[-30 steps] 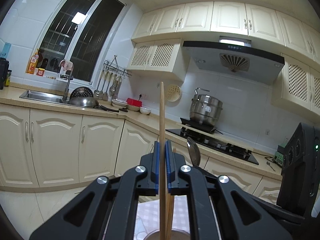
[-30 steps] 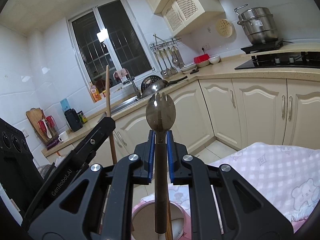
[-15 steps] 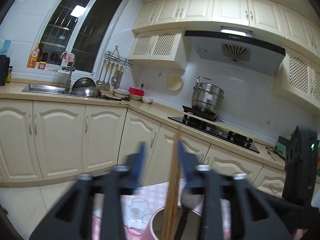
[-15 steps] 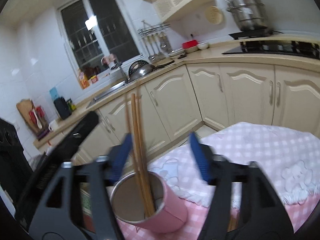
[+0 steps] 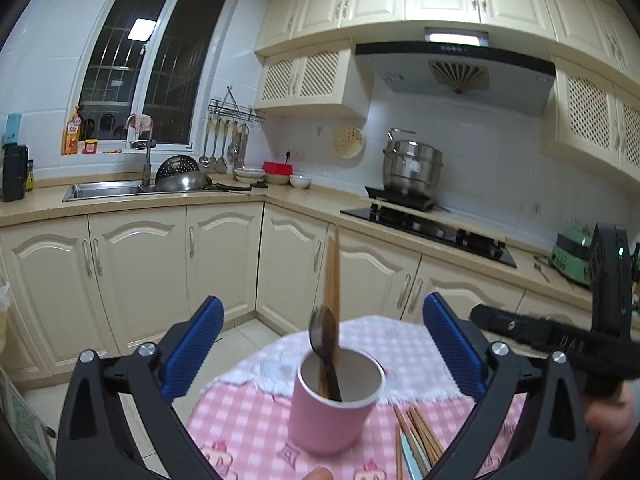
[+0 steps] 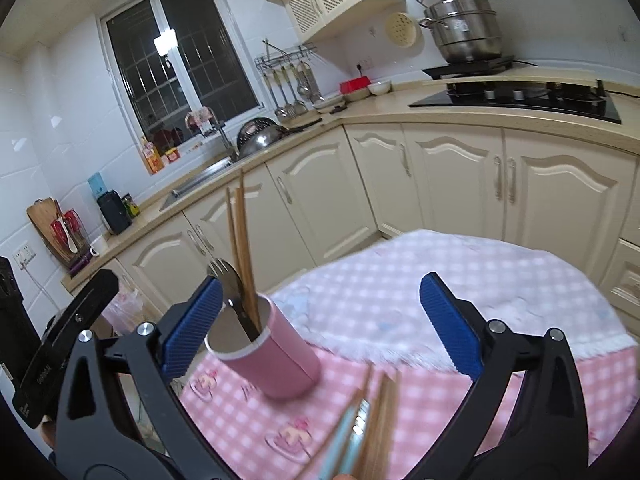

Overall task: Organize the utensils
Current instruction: 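Drop the chopstick and fork into the pink cup, opening both tools, then move both tools back down to the remaining chopsticks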

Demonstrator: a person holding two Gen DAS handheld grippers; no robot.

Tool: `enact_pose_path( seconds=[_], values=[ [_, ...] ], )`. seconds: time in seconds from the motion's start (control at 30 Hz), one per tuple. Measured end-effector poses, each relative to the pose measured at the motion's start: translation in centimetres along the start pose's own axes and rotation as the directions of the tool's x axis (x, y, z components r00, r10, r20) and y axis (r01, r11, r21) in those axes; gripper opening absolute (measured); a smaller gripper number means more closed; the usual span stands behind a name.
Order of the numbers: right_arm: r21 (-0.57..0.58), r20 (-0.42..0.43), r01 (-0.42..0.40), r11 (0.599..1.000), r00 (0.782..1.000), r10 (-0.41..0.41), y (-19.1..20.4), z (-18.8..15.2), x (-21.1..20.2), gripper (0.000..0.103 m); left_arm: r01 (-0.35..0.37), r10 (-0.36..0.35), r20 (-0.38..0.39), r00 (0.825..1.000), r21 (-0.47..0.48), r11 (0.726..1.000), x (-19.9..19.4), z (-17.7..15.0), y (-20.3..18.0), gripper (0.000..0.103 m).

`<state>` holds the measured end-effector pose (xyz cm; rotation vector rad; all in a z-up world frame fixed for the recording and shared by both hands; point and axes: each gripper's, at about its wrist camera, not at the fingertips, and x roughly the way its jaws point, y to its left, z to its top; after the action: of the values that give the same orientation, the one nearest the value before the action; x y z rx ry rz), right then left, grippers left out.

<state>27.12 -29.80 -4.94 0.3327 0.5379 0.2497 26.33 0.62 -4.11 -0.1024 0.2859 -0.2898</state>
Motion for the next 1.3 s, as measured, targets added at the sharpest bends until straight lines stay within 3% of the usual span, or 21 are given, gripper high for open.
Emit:
enact_pose_path(
  seconds=[0.37,0.57,0.73,0.9,1.2,1.3],
  values=[
    [-0.001,-0.145,0.104,0.995,0.984,-0.103,-3.2,-3.1,-4.4,0.097,0.029,-0.018,-0.119,0.993,0.086,0.996,-1.5,-3.0,-3.0,0.098],
    [-0.013,-0.229,0.151,0.988,0.962,-0.15,-4.2,-5.5,-4.5,0.097,0.04,-0.008,-0.234,0.972,0.131,0.991,-0.8,-5.2,-3.8,0.098],
    [-0.023,-0.301,0.167,0.986,0.939,-0.166,-4.9,-7.5,-3.5,0.097,0.058,0.01,-0.366,0.931,0.172,0.983,0.9,-7.7,-4.5,0.098],
    [-0.038,-0.35,0.177,0.984,0.919,-0.179,-5.4,-9.1,-2.6,0.097,0.084,0.035,-0.484,0.875,0.221,0.972,2.7,-10.6,-5.1,0.098],
    [-0.114,-0.422,0.187,0.976,0.88,-0.218,-4.6,-11.0,-0.9,0.097,0.117,0.058,-0.597,0.8,0.252,0.961,5.4,-13.5,-5.5,0.098],
    [-0.164,-0.449,0.188,0.968,0.86,-0.243,-4.2,-11.8,0.1,0.097,0.127,0.066,-0.618,0.784,0.263,0.956,5.8,-14.1,-5.8,0.098]
  ],
)
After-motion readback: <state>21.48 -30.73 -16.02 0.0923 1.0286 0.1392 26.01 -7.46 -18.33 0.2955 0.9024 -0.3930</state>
